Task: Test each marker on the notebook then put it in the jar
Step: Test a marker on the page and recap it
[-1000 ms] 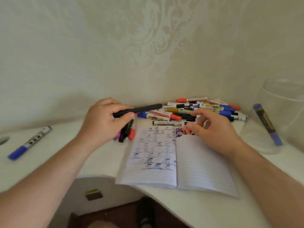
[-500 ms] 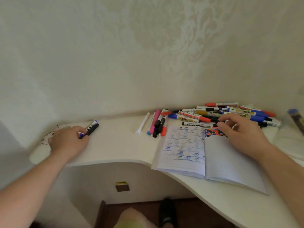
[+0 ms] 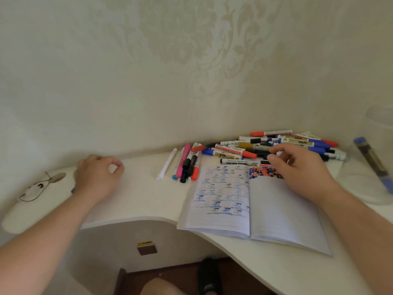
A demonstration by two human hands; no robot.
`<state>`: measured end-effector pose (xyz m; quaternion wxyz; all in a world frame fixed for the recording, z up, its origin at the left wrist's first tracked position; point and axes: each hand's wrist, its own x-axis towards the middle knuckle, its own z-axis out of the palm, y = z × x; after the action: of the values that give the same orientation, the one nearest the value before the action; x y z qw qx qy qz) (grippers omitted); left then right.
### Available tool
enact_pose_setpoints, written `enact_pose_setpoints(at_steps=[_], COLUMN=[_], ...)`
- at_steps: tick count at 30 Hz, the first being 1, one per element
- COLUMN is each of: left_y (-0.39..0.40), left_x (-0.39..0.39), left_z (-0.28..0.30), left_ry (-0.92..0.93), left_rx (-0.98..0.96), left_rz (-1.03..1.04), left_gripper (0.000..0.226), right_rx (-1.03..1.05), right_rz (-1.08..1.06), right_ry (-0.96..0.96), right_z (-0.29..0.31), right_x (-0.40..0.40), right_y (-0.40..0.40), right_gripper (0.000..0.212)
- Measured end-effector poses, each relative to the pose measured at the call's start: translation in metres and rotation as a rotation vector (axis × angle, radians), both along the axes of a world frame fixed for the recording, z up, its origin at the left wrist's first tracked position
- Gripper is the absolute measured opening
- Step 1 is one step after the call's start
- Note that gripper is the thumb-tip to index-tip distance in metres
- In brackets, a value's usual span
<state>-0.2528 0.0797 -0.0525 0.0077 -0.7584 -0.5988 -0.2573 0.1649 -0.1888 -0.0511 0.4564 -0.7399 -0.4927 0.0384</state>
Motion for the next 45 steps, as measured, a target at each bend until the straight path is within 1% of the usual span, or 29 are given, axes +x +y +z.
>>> enact_pose_setpoints(at_steps=[2, 5, 7, 11, 15, 17, 18, 21, 24, 26, 28, 30, 32, 33, 34, 35, 36, 37, 38, 39, 40, 41, 42, 44, 45], left_y=[-0.01, -0.03, -0.039, -0.047, -0.052, -0.055, -0.056, -0.054, -0.052, -0.051, -0.051, -0.059, -0.074, -0.084, -0.093, -0.102, -0.109, -0.113, -0.115, -0.116, -0.115, -0.115, -0.116, -0.115, -0.114], left_x=[0.04, 0.109, 0.152, 0.222, 0.267, 0.283, 0.288, 0.295, 0.294, 0.291, 0.289, 0.288, 0.289, 0.291, 0.294, 0.295, 0.296, 0.297, 0.297, 0.296, 0.296, 0.296, 0.295, 0.295, 0.294], left_z=[0.005, 0.017, 0.024, 0.036, 0.031, 0.026, 0.023, 0.016, 0.012, 0.008, 0.005, 0.01, 0.018, 0.021, 0.025, 0.027, 0.028, 0.027, 0.026, 0.026, 0.025, 0.025, 0.024, 0.016, 0.012], left_ry=[-0.043, -0.127, -0.108, 0.012, 0.269, 0.342, 0.349, 0.29, 0.289, 0.292, 0.258, 0.15, 0.028, -0.018, -0.054, -0.089, -0.13, -0.193, -0.252, -0.312, -0.374, -0.429, -0.475, -0.533, -0.535], left_rx=[0.013, 0.05, 0.059, -0.02, -0.024, -0.016, -0.006, 0.031, 0.081, 0.112, 0.167, 0.284, 0.443, 0.451, 0.387, 0.266, 0.173, 0.128, 0.128, 0.105, 0.037, -0.04, -0.116, -0.239, -0.279], left_rz=[-0.149, -0.359, -0.468, -0.537, -0.657, -0.692, -0.699, -0.712, -0.745, -0.773, -0.808, -0.895, -1.01, -1.068, -1.119, -1.163, -1.214, -1.265, -1.294, -1.295, -1.275, -1.258, -1.252, -1.262, -1.269], left_gripper=[0.005, 0.008, 0.015, 0.031, 0.042, 0.041, 0.038, 0.028, 0.02, 0.017, 0.019, 0.021, 0.021, 0.023, 0.028, 0.034, 0.033, 0.026, 0.021, 0.023, 0.026, 0.03, 0.031, 0.021, 0.014], right_rx=[-0.019, -0.047, -0.056, -0.058, -0.063, -0.08, -0.08, -0.064, -0.052, -0.048, -0.025, 0.013, 0.024, 0.025, 0.033, 0.046, 0.062, 0.079, 0.105, 0.127, 0.139, 0.139, 0.138, 0.161, 0.19], right_rz=[-0.037, -0.074, -0.071, -0.051, -0.031, -0.026, -0.025, -0.026, -0.032, -0.035, -0.038, -0.057, -0.08, -0.059, -0.005, 0.076, 0.16, 0.23, 0.28, 0.315, 0.338, 0.338, 0.315, 0.239, 0.201], right_ry=[-0.022, -0.031, -0.04, -0.079, -0.099, -0.105, -0.105, -0.091, -0.076, -0.062, -0.048, -0.006, 0.089, 0.151, 0.216, 0.281, 0.347, 0.426, 0.525, 0.62, 0.677, 0.691, 0.691, 0.705, 0.717], right_z=[0.0, -0.001, -0.002, -0.002, -0.004, -0.003, -0.002, -0.001, 0.0, 0.001, 0.002, 0.004, 0.006, 0.009, 0.011, 0.013, 0.015, 0.017, 0.018, 0.018, 0.019, 0.019, 0.019, 0.019, 0.019], right_x=[0.004, 0.008, 0.008, 0.009, 0.01, 0.01, 0.01, 0.011, 0.012, 0.011, 0.009, 0.009, 0.011, 0.011, 0.011, 0.011, 0.009, 0.007, 0.007, 0.008, 0.008, 0.007, 0.006, 0.004, 0.004], right_y=[0.001, 0.002, 0.003, 0.006, 0.007, 0.008, 0.008, 0.009, 0.008, 0.008, 0.008, 0.009, 0.009, 0.008, 0.008, 0.007, 0.006, 0.005, 0.004, 0.003, 0.003, 0.004, 0.006, 0.008, 0.009], right_gripper=[0.009, 0.012, 0.013, 0.013, 0.013, 0.013, 0.013, 0.013, 0.013, 0.012, 0.009, 0.01, 0.016, 0.02, 0.026, 0.028, 0.029, 0.029, 0.029, 0.031, 0.033, 0.032, 0.025, 0.007, 0.007])
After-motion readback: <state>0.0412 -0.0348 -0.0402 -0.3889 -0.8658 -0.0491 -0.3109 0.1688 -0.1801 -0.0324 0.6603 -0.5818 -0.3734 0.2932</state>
